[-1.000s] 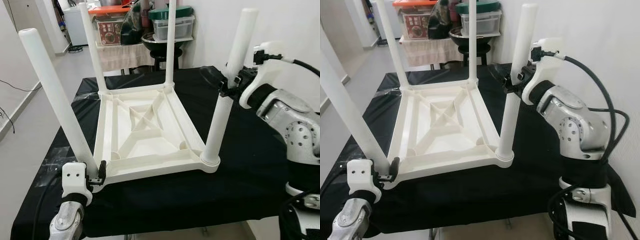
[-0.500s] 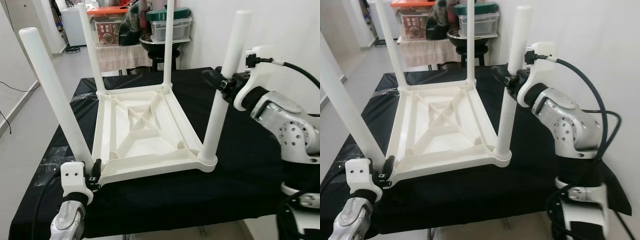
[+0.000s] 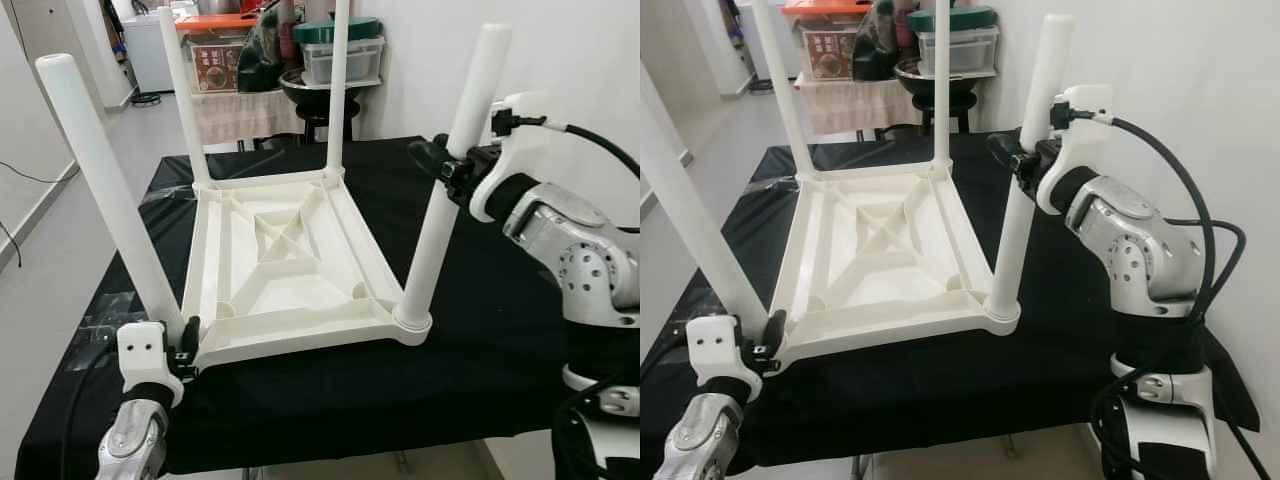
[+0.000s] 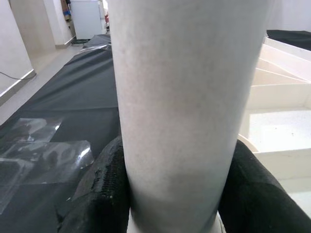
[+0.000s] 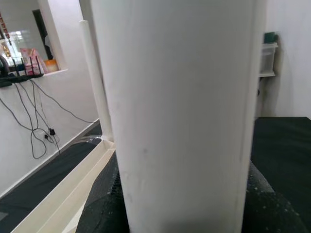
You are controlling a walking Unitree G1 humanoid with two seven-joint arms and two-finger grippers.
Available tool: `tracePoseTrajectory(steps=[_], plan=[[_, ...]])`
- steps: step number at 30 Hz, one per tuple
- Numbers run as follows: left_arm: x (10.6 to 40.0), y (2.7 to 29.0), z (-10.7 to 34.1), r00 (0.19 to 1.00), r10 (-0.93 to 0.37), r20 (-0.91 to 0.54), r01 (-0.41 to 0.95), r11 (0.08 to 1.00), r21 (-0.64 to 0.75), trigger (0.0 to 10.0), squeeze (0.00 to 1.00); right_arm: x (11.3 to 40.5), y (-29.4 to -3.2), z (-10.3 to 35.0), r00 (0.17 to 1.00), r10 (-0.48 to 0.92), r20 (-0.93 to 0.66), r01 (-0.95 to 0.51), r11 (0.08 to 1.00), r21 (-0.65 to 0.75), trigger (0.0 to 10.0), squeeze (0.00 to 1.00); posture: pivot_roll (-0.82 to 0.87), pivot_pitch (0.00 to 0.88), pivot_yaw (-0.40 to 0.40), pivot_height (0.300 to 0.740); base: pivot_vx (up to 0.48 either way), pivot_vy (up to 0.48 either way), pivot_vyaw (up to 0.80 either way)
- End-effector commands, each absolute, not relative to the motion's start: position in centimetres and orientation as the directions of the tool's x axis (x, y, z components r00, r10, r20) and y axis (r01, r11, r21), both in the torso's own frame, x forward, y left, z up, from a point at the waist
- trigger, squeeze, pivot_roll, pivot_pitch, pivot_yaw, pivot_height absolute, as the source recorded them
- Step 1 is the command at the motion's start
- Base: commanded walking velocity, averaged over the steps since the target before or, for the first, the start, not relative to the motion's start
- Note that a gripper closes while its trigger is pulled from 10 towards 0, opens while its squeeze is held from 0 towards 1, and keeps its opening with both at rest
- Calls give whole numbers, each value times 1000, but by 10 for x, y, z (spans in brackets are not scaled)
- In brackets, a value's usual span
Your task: Building children table
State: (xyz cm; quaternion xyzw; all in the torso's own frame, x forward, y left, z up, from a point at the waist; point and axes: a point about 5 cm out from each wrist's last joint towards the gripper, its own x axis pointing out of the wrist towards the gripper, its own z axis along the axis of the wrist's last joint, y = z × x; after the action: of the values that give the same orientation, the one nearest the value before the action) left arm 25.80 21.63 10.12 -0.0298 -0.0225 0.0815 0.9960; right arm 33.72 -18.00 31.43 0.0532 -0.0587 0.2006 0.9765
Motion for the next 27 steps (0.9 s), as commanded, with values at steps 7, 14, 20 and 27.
tracePoseTrajectory(steps=[7,14,20,27], plan=[[290,259,242,923,43,383,-68,996,52,0,0,366,-222,254,999,8,-42,8,931,364,0,0,-4,0,-41,740,0,0,0],[297,257,385,766,-172,619,24,971,240,0,0,369,-212,181,960,-101,-261,222,841,494,0,0,50,0,-43,740,0,0,0],[295,191,487,561,-440,701,229,897,378,0,0,356,-139,112,888,48,-457,281,729,624,0,0,99,0,-17,740,0,0,0],[306,119,510,455,-650,609,508,751,422,0,31,332,-43,77,777,208,-594,316,687,655,10000,0,146,0,34,740,0,0,0]])
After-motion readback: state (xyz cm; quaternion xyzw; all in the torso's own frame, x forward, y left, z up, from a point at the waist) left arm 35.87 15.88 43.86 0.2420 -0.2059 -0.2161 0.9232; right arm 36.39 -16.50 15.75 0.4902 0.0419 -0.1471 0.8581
